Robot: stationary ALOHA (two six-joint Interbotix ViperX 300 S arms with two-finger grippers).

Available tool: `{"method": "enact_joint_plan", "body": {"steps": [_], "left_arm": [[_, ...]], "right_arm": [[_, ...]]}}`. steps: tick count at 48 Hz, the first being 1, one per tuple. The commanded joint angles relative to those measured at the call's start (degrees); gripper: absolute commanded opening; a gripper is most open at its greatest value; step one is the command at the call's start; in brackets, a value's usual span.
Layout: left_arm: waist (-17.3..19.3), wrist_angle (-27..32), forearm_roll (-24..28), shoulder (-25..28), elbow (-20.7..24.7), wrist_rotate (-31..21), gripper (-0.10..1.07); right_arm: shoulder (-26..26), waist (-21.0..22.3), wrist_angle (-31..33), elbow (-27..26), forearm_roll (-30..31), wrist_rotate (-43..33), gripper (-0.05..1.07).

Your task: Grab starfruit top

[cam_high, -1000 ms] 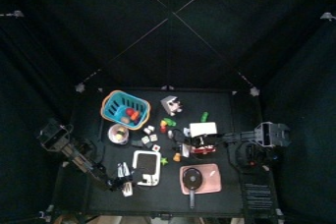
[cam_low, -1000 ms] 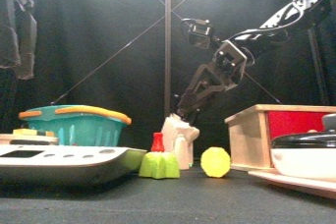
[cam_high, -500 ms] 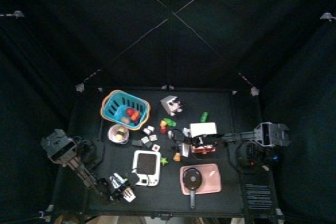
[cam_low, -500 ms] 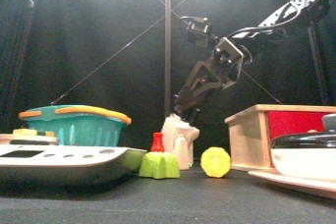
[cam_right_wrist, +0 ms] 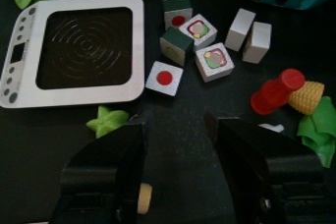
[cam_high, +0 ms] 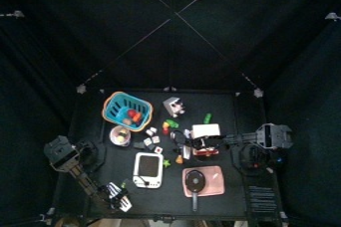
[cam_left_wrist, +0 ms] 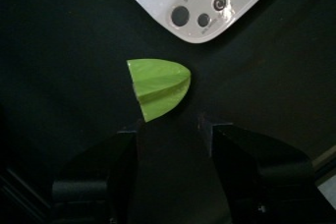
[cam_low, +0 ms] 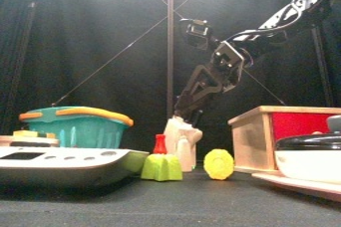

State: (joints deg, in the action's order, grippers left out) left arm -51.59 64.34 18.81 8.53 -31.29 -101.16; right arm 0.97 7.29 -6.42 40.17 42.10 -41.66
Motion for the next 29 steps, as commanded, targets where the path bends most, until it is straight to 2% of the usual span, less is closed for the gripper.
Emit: {"method": "enact_joint_plan", "body": {"steps": [1,11,19,29], "left_arm": [[-0.09,-0.09,0.26,-0.88,-1.32,-0.09,0.84],[0.44,0.53,0.88,-3.78,-7.73,-0.09,0.84],[2.20,1.49,3.60,-6.86,-11.60,-0.18,0.84],[3.87,2.72,7.21,-11.07,-13.62,-0.09,0.84]], "right_arm": [[1.05,-0.09,-0.18,-1.05,-0.18,-0.09,0.83],[0.62,-0.35,-0.18,-1.23,-0.26,-0.18,0.83],[0.26,-0.53,-0.18,-1.32,-0.26,-0.18,0.83],[0.18,-0.53,-0.18,-1.32,-0.44,-0.18,0.83]]}}
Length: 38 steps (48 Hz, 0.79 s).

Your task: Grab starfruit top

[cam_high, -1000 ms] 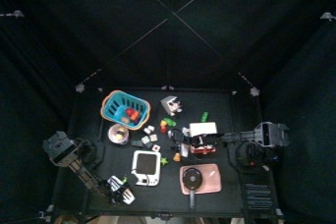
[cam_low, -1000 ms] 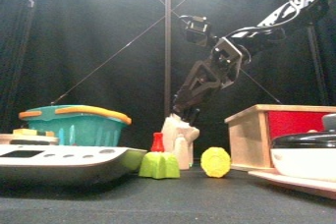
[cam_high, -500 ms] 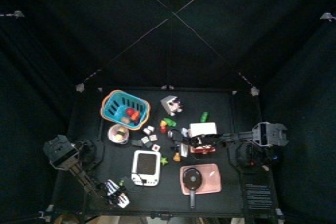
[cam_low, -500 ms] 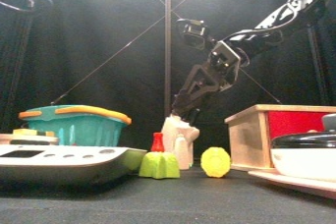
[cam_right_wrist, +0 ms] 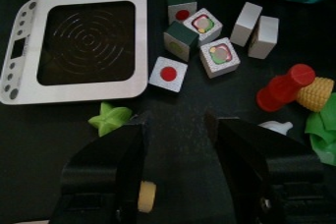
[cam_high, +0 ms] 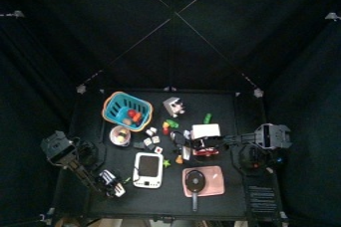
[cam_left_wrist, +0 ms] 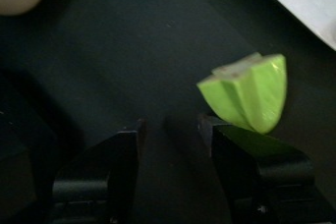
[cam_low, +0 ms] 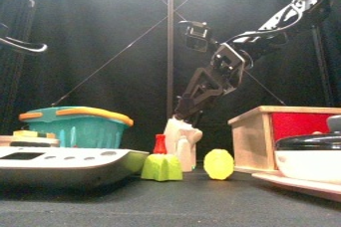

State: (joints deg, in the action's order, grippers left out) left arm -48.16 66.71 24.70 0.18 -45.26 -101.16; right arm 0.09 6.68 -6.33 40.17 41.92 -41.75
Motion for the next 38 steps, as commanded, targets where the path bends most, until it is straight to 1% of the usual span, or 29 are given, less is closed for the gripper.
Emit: {"method": "enact_joint_plan", "body": {"steps": [1,7,14,19,23,27,31,38], "left_arm": [[0.53,0.44,1.41,-3.25,0.35,-0.09,0.84],[0.09,0.70,1.23,-6.33,0.79,-0.18,0.84],[-0.44,-0.44,0.88,-7.38,2.29,-0.88,0.84],[-1.14,-3.34,0.35,-6.86,3.78,-3.78,0.84],[-1.67,-3.25,0.62,-7.47,4.39,-6.33,0.84],[-2.11,-3.96,1.14,-7.12,4.31,-8.70,0.84],[-2.81,-6.24,1.49,-6.42,4.39,-11.16,0.84],[-2.90,-8.44,3.69,-5.01,3.69,-14.33,0.85]], "right_arm": [[1.05,0.09,-0.26,-1.32,-0.44,-0.09,0.83],[0.97,-0.09,-0.09,-1.41,-0.62,-0.09,0.83],[0.97,-0.53,0.26,-1.41,-0.70,-0.09,0.83],[1.05,-0.70,0.62,-1.41,-0.62,-0.09,0.83],[0.79,-0.79,0.79,-1.49,-0.70,-0.09,0.83],[0.70,-1.05,0.88,-1.58,-0.62,-0.09,0.83],[0.62,-1.23,1.14,-1.76,-0.70,-0.09,0.83],[0.26,-1.14,1.32,-2.20,-0.62,0.00,0.83]]}}
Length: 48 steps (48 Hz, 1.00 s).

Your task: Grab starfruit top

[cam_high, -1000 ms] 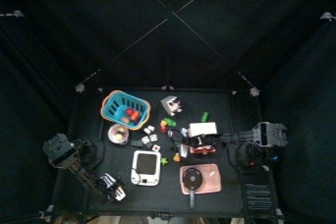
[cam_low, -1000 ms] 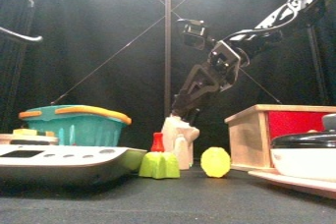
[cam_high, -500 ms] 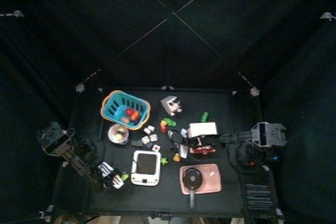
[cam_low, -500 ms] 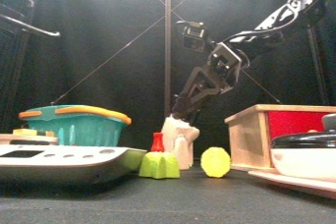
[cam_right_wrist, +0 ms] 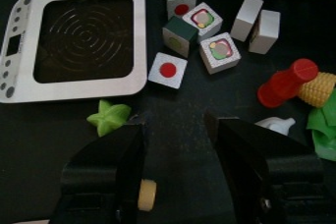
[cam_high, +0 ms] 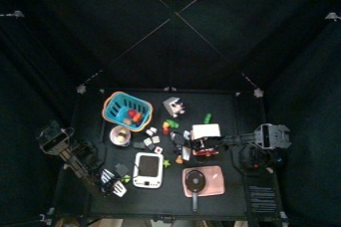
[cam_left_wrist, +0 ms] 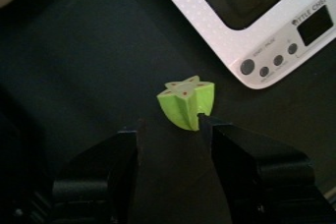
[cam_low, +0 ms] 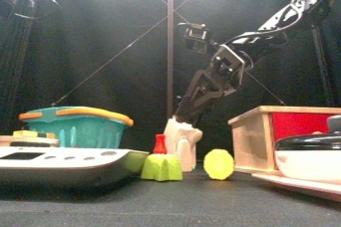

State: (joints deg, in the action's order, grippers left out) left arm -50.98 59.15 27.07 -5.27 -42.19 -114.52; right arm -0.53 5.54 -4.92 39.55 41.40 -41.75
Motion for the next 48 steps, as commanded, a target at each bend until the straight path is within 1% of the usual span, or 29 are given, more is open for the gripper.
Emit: {"method": "enact_joint_plan", "body": {"steps": [1,9,19,26,31,36,48], "left_arm": [[-0.09,-1.05,1.58,0.70,0.53,-1.32,0.85],[-0.09,-1.93,2.81,1.93,0.18,-4.22,0.86],[-0.09,-3.34,4.13,3.16,-0.88,-6.59,0.86],[-0.09,-5.19,4.48,3.78,-1.58,-8.09,0.91],[-0.09,-6.06,4.48,4.31,-1.76,-8.53,0.97],[-0.09,-5.89,4.83,4.75,-1.93,-8.53,1.01],[0.18,-5.89,5.19,7.21,-2.64,-8.53,0.99]], "right_arm": [[0.79,-0.09,-0.09,-1.58,-0.09,0.00,0.83],[0.35,-0.18,0.26,-1.93,-0.18,0.09,0.83],[0.18,-0.44,1.32,-2.20,-0.09,0.18,0.83],[0.18,-0.44,1.41,-2.20,-0.18,0.26,0.83],[0.18,-0.44,1.41,-2.29,-0.09,0.26,0.83],[0.18,-0.44,1.41,-2.20,-0.09,0.26,0.83],[0.09,-0.44,1.49,-2.29,-0.09,0.26,0.83]]}}
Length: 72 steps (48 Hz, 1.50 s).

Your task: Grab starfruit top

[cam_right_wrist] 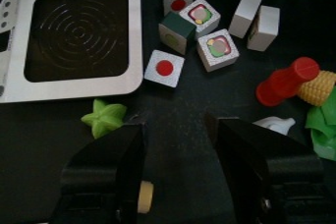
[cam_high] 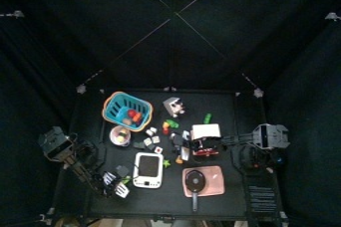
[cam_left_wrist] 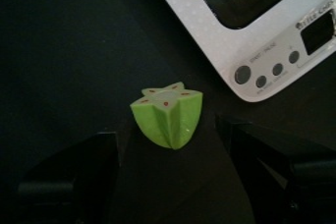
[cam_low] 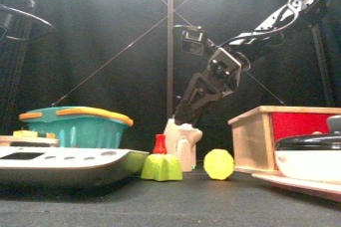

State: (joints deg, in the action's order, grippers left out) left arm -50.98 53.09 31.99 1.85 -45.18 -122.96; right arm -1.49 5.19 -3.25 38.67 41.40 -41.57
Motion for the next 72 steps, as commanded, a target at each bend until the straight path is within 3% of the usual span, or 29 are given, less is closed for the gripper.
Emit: {"method": "enact_joint_plan", "body": {"steps": [1,22,28,47,56,72], "left_arm": [[0.18,0.18,0.26,0.18,0.35,-0.09,0.99],[1.14,0.26,2.20,0.26,-0.79,0.09,0.67],[1.23,0.79,5.36,-1.93,-1.14,0.26,0.61],[2.46,2.99,20.30,-11.07,-4.39,0.53,0.60],[4.13,2.72,25.05,-14.68,-7.03,0.53,0.60],[9.49,-5.71,35.51,-21.80,-13.80,0.70,0.60]], "right_arm": [[1.05,-0.09,-0.18,-1.41,-0.09,0.09,0.83],[0.97,-0.09,-0.26,-1.41,-0.09,0.09,0.83],[0.97,0.18,-0.18,-1.58,-0.09,-0.18,0.83],[0.97,0.26,-0.09,-2.72,-0.97,-0.26,0.83],[1.58,-0.09,1.85,-2.99,-2.20,-0.26,0.83],[1.85,-0.79,7.29,-5.45,-11.60,-0.35,0.83]]}}
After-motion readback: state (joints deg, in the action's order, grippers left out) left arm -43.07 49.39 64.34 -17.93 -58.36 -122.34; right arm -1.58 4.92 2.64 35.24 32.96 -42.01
